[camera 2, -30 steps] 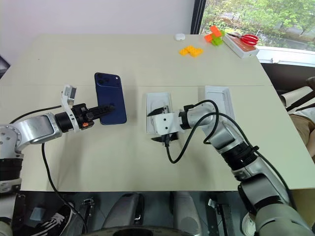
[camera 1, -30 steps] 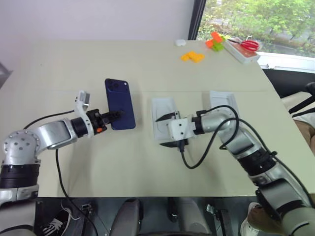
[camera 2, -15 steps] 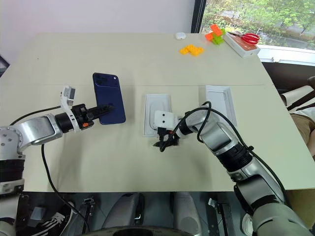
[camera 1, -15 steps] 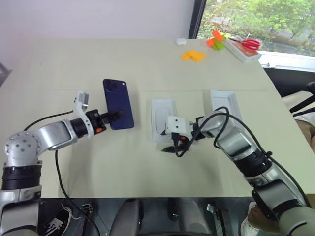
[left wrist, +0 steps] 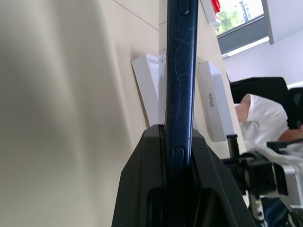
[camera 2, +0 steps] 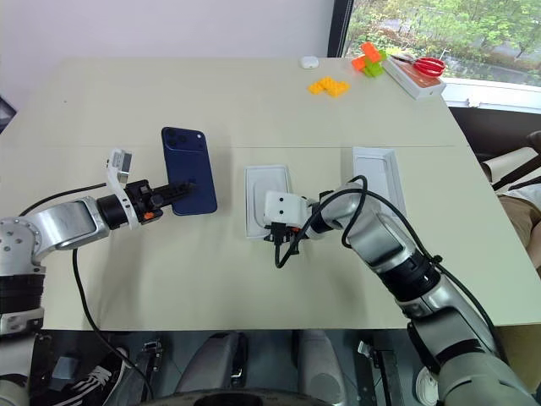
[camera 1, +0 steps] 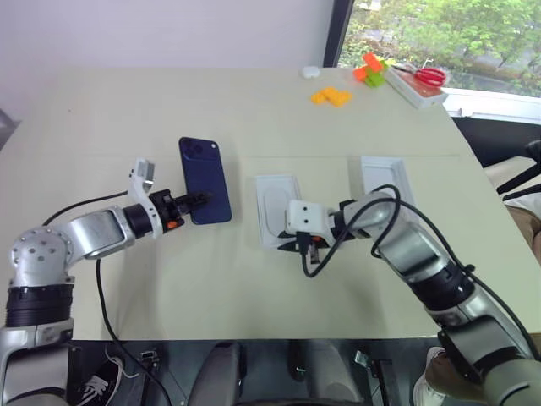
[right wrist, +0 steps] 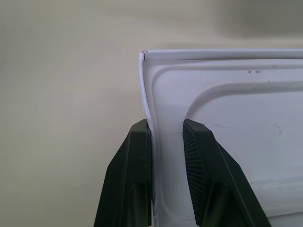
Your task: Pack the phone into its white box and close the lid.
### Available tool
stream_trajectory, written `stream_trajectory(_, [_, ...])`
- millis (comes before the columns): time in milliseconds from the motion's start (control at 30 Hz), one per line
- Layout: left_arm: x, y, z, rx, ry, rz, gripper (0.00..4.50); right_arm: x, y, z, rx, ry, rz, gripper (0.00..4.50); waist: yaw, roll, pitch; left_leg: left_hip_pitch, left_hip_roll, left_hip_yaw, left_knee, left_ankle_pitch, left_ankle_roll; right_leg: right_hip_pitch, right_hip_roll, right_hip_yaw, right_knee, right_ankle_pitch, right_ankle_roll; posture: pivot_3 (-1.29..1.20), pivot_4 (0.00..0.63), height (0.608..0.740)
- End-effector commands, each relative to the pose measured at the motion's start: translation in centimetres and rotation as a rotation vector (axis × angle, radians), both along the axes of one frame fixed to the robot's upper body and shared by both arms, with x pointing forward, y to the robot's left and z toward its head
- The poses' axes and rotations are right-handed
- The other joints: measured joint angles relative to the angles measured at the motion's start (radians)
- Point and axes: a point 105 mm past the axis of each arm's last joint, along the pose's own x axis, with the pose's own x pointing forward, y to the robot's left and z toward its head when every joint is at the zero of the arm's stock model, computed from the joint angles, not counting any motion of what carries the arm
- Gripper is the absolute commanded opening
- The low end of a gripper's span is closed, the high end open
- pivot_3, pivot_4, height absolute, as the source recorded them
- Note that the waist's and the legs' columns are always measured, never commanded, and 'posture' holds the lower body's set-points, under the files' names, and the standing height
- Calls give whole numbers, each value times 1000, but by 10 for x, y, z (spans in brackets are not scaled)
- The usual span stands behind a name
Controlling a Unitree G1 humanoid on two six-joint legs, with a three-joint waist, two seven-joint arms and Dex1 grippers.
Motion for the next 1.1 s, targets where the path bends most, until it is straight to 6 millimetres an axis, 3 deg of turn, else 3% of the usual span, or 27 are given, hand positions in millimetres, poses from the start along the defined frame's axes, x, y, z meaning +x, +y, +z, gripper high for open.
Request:
stream_trajectory(33, [-1, 1, 24, -30, -85, -4, 0, -22, 18, 3, 47, -3, 50, 462, -2, 0, 0, 0, 0, 0, 0, 0, 0, 0, 0, 0, 0, 0, 0, 0, 150, 740])
stream_trajectory(133, [1, 2, 27, -33, -88, 0, 0, -27, 28, 2, 86, 3, 23, 462, -2, 0, 0, 1, 0, 0, 1, 0, 0, 0, 0, 0, 2, 0, 0, 0, 150, 740])
stream_trajectory(400, [5, -3, 31, -27, -92, -16, 0, -28, 31, -6, 88, 86, -40, 462, 0, 0, 0, 7, -1, 0, 2, 0, 2, 3, 0, 0, 11, 0, 0, 0, 150, 740])
stream_trajectory(433, [5, -3, 30, -25, -92, -16, 0, -26, 31, -6, 89, 91, -53, 1490, -1, -1, 0, 8, -1, 0, 3, 0, 1, 4, 1, 0, 12, 0, 0, 0, 150, 740])
stream_trajectory(633, [0, -10, 29, -65, -70, -33, 0, -17, 36, 9, 162, 57, -85, 4432, -4, -1, 0, 7, -1, 0, 3, 1, 0, 3, 1, 0, 13, 0, 0, 0, 150, 740])
stream_trajectory(733, [-9, -17, 27, -122, -31, -61, 0, -10, 29, 28, 234, 49, -88, 4432, -3, -1, 0, 7, -1, 0, 3, 1, 0, 3, 0, 1, 13, 0, 0, 0, 150, 740])
stream_trajectory(900, [-20, -25, 20, -140, 12, -94, 0, -16, 9, 60, 373, 108, -3, 4432, 2, -1, 0, 7, -1, -1, 3, 0, 1, 3, -1, 1, 13, 0, 0, 0, 150, 740])
stream_trajectory(1000, [-19, -28, 18, -166, 19, -92, 0, -16, -4, 59, 348, 102, 15, 4432, 2, -1, 0, 7, -2, -1, 3, 0, 2, 4, 0, 0, 12, 0, 0, 0, 150, 740])
stream_trajectory(1100, [-26, -49, -5, -142, 104, -147, 0, -9, -19, 48, 313, 89, -11, 4432, 1, -1, -1, 8, -2, 0, 3, 0, 2, 5, 0, 0, 12, 0, 0, 0, 150, 740])
